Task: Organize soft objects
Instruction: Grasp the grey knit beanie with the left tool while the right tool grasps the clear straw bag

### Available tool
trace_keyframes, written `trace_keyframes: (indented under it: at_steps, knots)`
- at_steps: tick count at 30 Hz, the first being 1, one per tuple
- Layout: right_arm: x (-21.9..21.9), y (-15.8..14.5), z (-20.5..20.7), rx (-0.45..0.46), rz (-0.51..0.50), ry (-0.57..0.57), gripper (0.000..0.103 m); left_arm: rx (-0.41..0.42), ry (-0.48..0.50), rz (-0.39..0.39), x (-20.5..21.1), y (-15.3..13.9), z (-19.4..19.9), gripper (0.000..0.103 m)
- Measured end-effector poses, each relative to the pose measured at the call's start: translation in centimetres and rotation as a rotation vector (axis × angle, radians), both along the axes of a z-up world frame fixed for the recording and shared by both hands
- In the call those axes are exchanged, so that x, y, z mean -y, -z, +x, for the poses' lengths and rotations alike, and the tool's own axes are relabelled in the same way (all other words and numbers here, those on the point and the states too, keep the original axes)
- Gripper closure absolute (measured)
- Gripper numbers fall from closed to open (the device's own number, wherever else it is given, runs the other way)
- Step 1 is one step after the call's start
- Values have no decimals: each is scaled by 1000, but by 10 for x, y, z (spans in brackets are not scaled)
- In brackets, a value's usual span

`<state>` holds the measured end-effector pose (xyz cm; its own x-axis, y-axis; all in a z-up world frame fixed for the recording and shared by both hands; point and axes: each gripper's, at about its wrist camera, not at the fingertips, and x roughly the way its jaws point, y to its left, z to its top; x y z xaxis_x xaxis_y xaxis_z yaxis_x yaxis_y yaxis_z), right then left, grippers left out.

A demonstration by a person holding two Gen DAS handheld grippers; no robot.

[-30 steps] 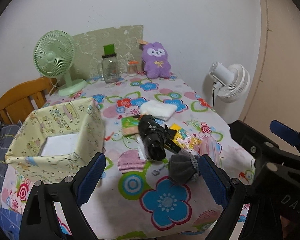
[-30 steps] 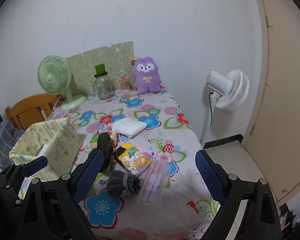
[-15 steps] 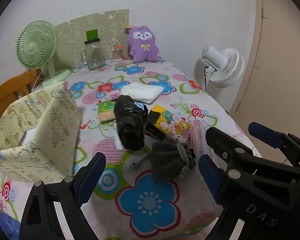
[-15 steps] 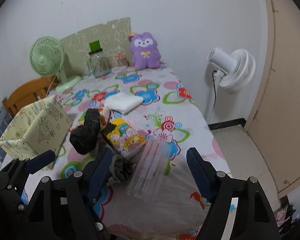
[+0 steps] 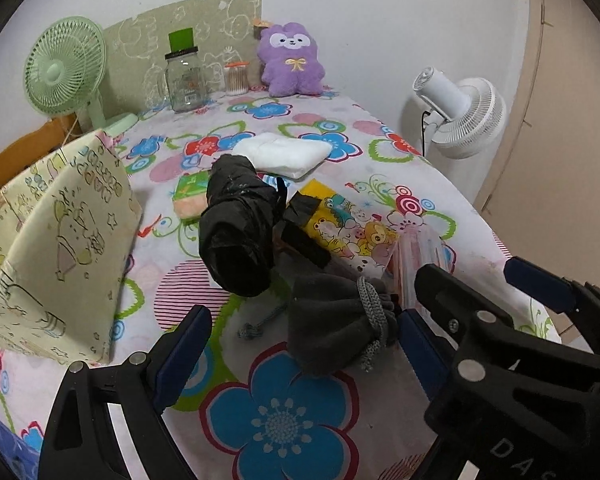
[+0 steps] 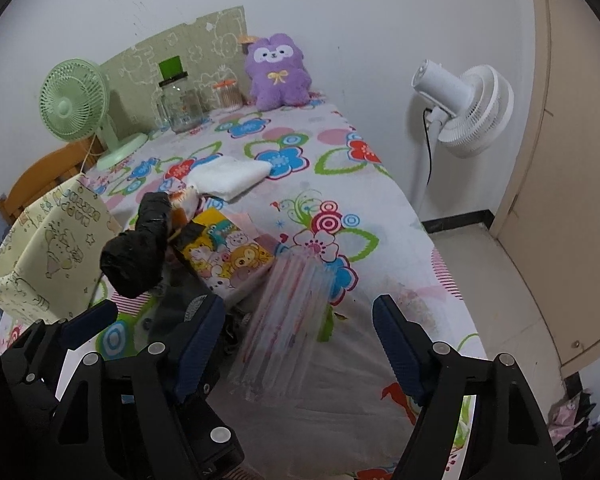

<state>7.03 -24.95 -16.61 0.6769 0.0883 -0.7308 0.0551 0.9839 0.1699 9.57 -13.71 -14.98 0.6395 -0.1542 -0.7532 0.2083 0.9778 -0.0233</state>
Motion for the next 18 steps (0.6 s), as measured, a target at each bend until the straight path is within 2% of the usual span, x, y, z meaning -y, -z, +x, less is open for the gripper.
trace_keyframes:
  at_steps: [6, 8, 12, 14, 15, 16, 18]
  knots:
    - [-2, 12, 10, -45, 4, 4, 26, -23, 32, 9, 7, 5, 1, 25]
    - [-4, 17, 13, -65, 17, 0, 33, -17, 38, 32, 10, 7, -1, 28]
    - [-6, 23, 18, -87, 25, -8, 38, -31, 60, 33, 12, 10, 0, 34]
    - [-7, 27, 21, -105, 36, -13, 45, -56, 60, 21, 10, 13, 3, 41]
    - [-9, 27, 22, -108, 23, -10, 48, -64, 47, 18, 8, 14, 5, 43]
    - [-11, 27, 23, -107, -3, -11, 55, -66, 47, 18, 9, 14, 4, 43]
    - [-11, 28, 23, -105, 5, -12, 56, -63, 44, 22, 9, 14, 4, 48]
